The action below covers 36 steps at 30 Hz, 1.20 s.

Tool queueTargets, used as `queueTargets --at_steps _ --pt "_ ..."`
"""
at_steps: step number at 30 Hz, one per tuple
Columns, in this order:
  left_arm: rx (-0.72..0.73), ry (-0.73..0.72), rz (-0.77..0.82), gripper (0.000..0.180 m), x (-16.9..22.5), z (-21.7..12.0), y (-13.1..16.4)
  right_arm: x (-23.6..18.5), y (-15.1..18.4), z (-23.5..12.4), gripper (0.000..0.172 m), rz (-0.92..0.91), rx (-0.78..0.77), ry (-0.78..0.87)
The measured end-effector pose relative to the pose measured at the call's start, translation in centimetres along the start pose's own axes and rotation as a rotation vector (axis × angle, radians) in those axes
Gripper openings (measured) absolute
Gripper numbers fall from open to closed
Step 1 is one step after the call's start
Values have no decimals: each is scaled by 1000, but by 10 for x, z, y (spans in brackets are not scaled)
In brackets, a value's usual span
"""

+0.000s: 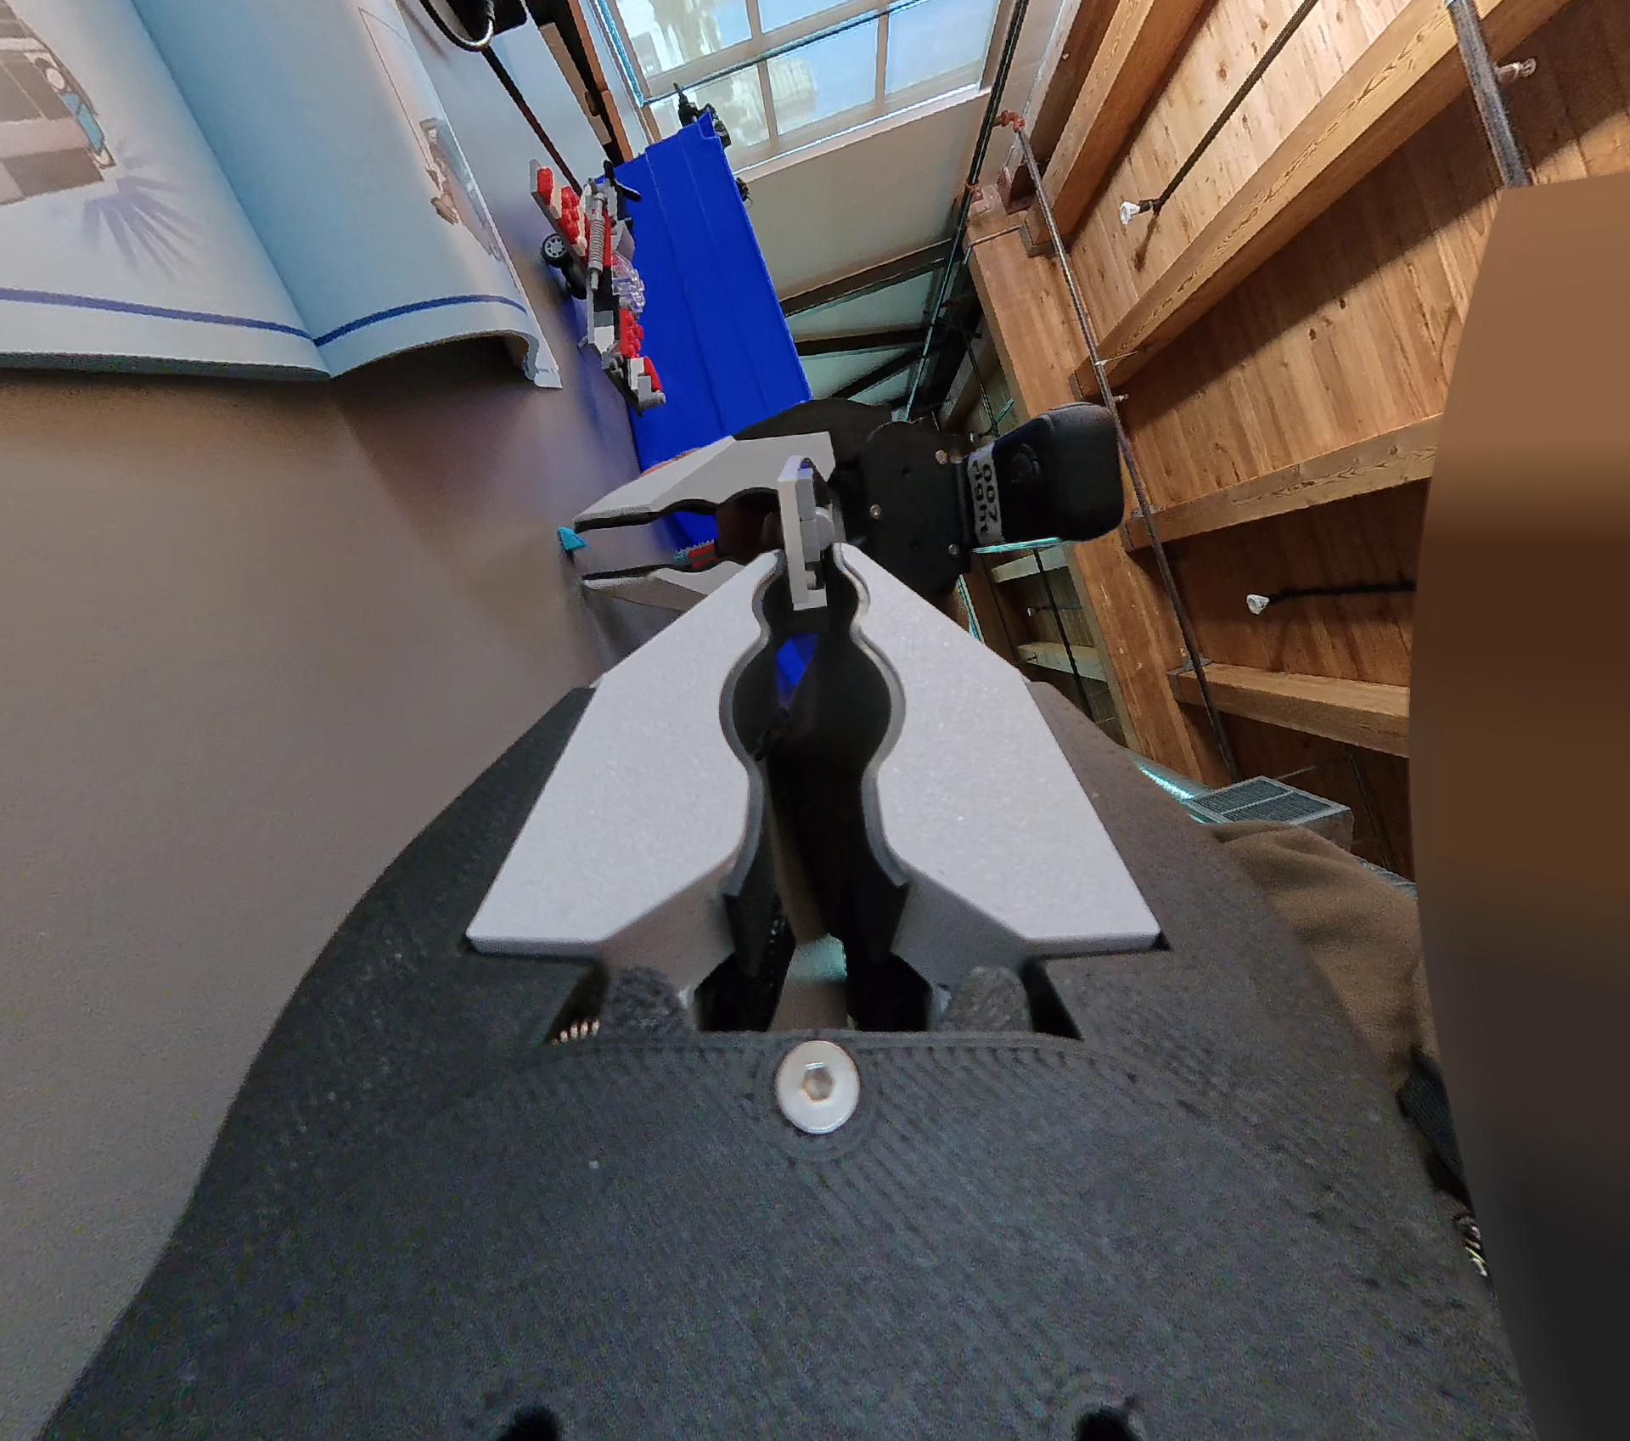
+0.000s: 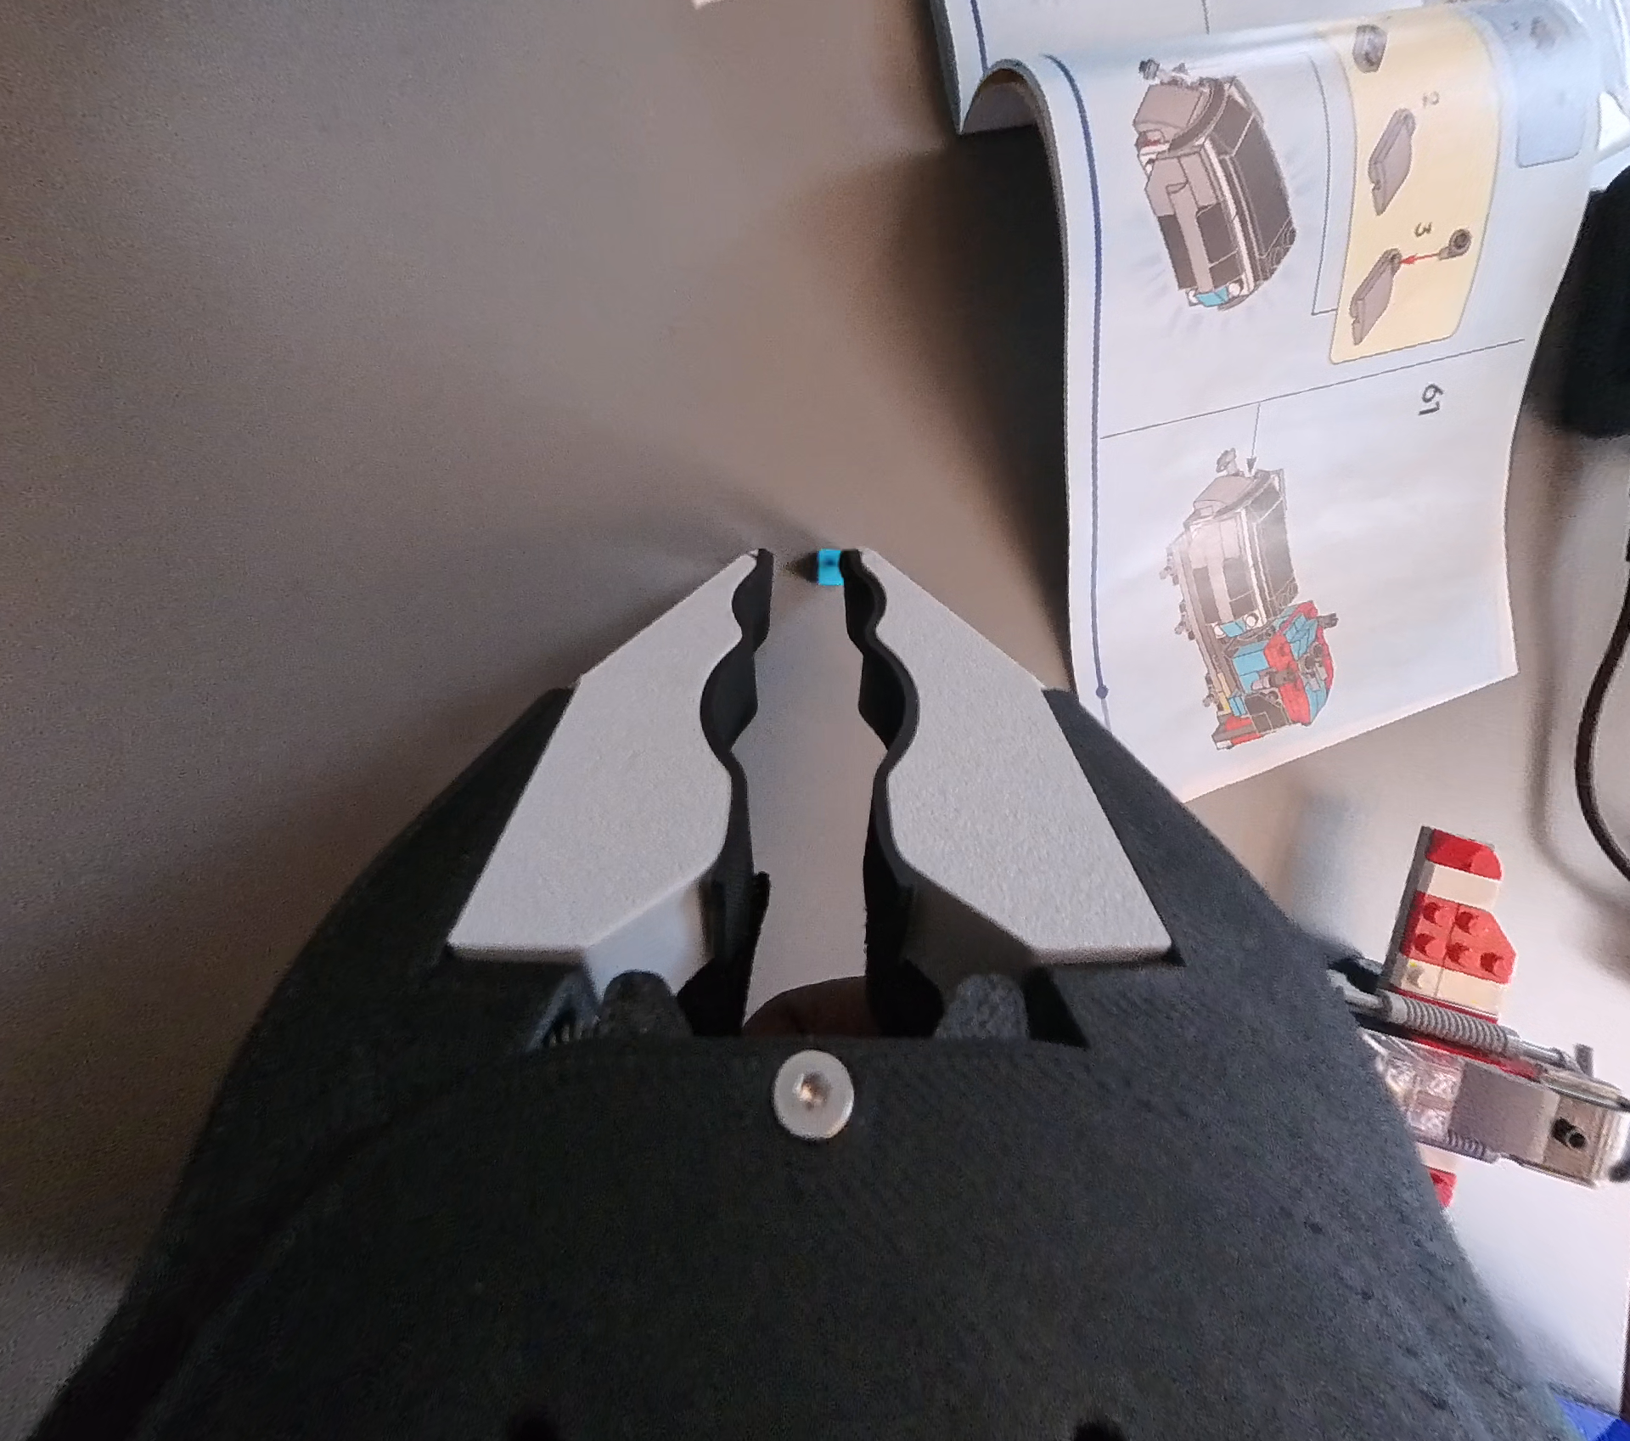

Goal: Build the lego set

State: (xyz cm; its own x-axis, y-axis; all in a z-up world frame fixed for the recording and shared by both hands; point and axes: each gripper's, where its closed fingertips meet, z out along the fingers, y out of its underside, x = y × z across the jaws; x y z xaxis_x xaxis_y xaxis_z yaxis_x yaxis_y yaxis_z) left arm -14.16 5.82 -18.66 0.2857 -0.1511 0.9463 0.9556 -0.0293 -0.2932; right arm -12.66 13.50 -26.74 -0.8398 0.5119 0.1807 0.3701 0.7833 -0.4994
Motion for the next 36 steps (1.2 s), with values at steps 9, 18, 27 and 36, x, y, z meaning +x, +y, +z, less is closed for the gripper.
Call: queueTargets --at_steps 9,18,27,36 --pt "0 -1 3 7 0 0 0 8 5 -7 19 43 -17 22" --pt "1 0 2 7 0 0 0 10 6 -2 19 31 -35 47" --pt "1 1 3 7 0 0 0 13 -1 2 19 11 -22 82" --pt "1 2 5 7 1 0 0 16 -1 -8 19 4 -21 97"
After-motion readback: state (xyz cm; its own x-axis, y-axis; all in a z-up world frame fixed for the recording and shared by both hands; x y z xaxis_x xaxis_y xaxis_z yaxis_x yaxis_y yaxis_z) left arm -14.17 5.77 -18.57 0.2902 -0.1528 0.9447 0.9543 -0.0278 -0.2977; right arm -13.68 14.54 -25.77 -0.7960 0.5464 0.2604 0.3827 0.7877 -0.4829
